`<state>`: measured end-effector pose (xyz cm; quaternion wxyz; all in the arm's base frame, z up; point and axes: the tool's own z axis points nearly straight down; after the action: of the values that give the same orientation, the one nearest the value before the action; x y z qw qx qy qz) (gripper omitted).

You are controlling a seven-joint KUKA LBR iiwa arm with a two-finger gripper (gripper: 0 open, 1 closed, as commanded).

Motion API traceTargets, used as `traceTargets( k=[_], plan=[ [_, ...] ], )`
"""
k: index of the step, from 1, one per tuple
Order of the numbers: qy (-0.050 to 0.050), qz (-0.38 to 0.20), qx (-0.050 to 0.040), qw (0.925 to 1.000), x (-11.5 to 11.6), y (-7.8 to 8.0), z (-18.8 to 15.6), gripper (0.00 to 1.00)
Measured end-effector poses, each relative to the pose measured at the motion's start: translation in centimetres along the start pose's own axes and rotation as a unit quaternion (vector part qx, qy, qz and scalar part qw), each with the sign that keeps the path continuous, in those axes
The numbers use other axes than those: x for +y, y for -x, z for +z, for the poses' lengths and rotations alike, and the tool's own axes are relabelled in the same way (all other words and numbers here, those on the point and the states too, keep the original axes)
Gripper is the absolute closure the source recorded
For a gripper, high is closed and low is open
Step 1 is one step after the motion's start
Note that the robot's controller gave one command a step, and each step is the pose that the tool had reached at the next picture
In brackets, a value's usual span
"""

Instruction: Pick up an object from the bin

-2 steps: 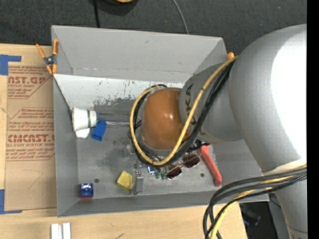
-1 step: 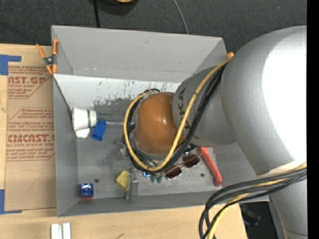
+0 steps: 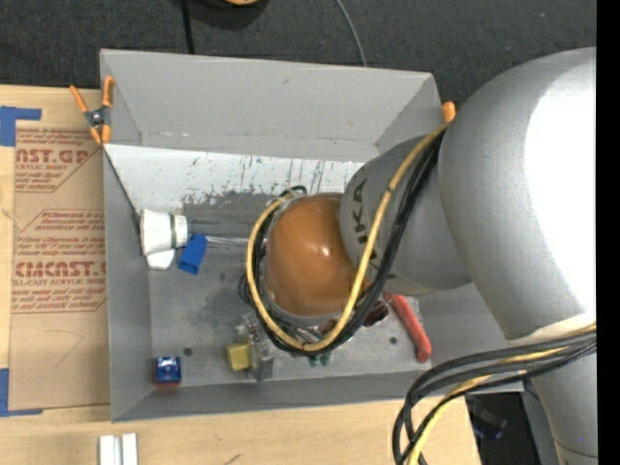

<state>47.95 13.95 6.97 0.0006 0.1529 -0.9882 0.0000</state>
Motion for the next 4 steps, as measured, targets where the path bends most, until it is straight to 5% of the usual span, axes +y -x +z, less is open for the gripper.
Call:
traceTargets(
  k=[1, 2, 3, 4],
  plan=[
    [0.0, 0.0, 0.0, 1.0, 0.0, 0.0, 0.0, 1.0],
    [0.001, -0.026, -0.0008, 0.9997, 1.5, 0.7, -12.0, 1.0],
    [0.001, -0.026, -0.0006, 0.9997, 1.5, 0.7, -12.0, 0.0],
    [0.001, -0.026, -0.0006, 0.9997, 1.5, 0.7, -12.0, 0.0]
  ],
)
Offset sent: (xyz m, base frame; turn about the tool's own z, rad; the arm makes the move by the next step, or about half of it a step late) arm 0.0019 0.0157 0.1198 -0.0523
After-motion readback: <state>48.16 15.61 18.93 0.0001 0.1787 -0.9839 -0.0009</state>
